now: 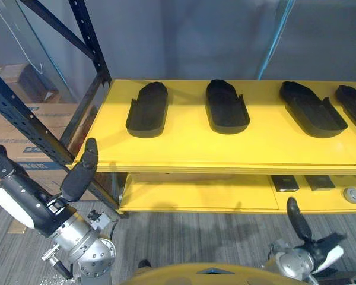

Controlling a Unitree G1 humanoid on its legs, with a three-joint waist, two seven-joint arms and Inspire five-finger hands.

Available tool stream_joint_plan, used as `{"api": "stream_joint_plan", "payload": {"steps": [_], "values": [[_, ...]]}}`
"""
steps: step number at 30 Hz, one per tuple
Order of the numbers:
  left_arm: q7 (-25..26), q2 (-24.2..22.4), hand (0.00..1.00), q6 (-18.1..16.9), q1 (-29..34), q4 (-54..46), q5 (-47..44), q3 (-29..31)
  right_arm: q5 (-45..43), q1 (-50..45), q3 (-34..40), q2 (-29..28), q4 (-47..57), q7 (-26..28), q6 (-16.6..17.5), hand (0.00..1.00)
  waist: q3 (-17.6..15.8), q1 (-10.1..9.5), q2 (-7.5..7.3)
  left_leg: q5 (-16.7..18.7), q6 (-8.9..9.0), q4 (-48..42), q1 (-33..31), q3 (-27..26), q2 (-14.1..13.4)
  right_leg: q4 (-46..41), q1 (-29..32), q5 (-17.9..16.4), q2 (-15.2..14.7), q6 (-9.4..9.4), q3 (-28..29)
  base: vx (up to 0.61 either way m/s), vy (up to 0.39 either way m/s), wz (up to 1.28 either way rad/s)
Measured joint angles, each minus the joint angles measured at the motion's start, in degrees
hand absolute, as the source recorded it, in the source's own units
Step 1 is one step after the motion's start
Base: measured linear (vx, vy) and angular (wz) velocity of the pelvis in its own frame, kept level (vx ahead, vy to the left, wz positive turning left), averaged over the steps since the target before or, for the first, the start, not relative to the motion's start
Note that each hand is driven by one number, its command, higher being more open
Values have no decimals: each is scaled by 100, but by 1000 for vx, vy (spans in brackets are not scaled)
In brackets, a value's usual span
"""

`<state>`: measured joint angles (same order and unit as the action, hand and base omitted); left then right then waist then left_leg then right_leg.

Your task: Walk over and take three plastic housings, then place them on the shelf

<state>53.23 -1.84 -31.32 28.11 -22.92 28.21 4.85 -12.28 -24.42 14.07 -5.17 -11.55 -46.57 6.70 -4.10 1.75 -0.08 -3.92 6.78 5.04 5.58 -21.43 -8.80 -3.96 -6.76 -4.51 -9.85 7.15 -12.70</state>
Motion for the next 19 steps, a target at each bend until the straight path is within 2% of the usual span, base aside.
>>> {"api": "stream_joint_plan", "payload": {"steps": [2, 3, 4, 6, 7, 8, 10, 12, 14, 16, 18, 19], "values": [[282, -3, 100, 40, -51, -6, 75, -4, -137, 0, 63, -3, -461, 14, -18, 100, 10, -1, 20, 6, -5, 0, -3, 6, -9, 1, -14, -1, -3, 2, -32, -5, -4, 6], [610, -6, 100, 192, -115, -6, -7, 85, -272, 2, 153, -2, -839, 57, -61, 100, 20, 0, 35, 7, -4, 0, -3, 32, -10, 2, -37, -4, -7, 5, -69, 3, -6, 8], [725, -6, 100, 253, -133, -6, -139, 159, -282, 4, 200, -2, -976, 95, -102, 100, 24, 0, 43, 6, -5, 0, -7, 48, -10, 1, -41, -5, -8, 5, -88, 6, -8, 11], [1032, -17, 100, 395, -176, 31, -757, 584, -443, 0, 310, 1, -1336, 204, -205, 100, 24, 1, 63, -12, 0, -2, -15, 89, -12, 1, -55, -10, -8, 11, -124, 7, -5, 8], [1217, -64, 100, 415, -256, 182, -1215, 1036, -454, -3, 379, 4, -1542, 283, -298, 100, 28, -2, 74, -20, 8, -2, -13, 112, -15, 1, -73, -14, -8, 13, -145, 10, -8, 11], [1304, -117, 100, 418, -352, 461, -1764, 1516, -527, -8, 449, 4, -1705, 415, -421, 100, 29, -8, 78, -24, 10, -1, -8, 150, -13, 1, -105, -19, -8, 14, -187, 10, -10, 13], [1327, -176, 100, 413, -394, 1100, -2509, 2076, -704, 17, 518, 18, -2016, 685, -560, 100, 33, -19, 71, -31, 11, 0, -1, 215, -1, -1, -154, -33, -10, 19, -249, 3, -11, 17], [1158, -260, 100, 493, -397, 1914, -2916, 2363, -865, 85, 574, 46, -2356, 1058, -717, 100, 33, -79, 53, -24, -10, 2, -4, 248, 12, -4, -174, -44, -22, 26, -280, -7, -2, 11], [242, -325, 100, 663, -396, 3128, -3619, 2417, -884, 169, 552, 70, -2809, 1573, -814, 100, 23, -227, 16, -36, -21, 3, 63, 282, 28, -17, -247, -73, -56, 24, -321, -22, 12, 7], [-625, -327, 100, 952, -400, 3973, -4183, 2422, -967, 281, 601, 100, -3021, 1976, -926, 100, 21, -248, 1, -35, -21, 4, 104, 291, 36, -99, -240, -138, -88, 21, -342, -46, 12, 6], [-1948, -290, 100, 1550, -536, 5204, -4898, 2357, -1148, 496, 731, 156, -3352, 2662, -1056, 100, 56, -254, -47, -31, -2, 5, 115, 289, 29, -139, -241, -194, -97, 2, -392, -34, -4, 8], [-2253, -279, 100, 1755, -567, 5428, -5028, 2338, -1152, 524, 784, 166, -3396, 2822, -1100, 100, 65, -257, -62, -29, 5, 5, 115, 276, 29, -142, -238, -217, -94, -29, -397, 0, 0, 0]]}}
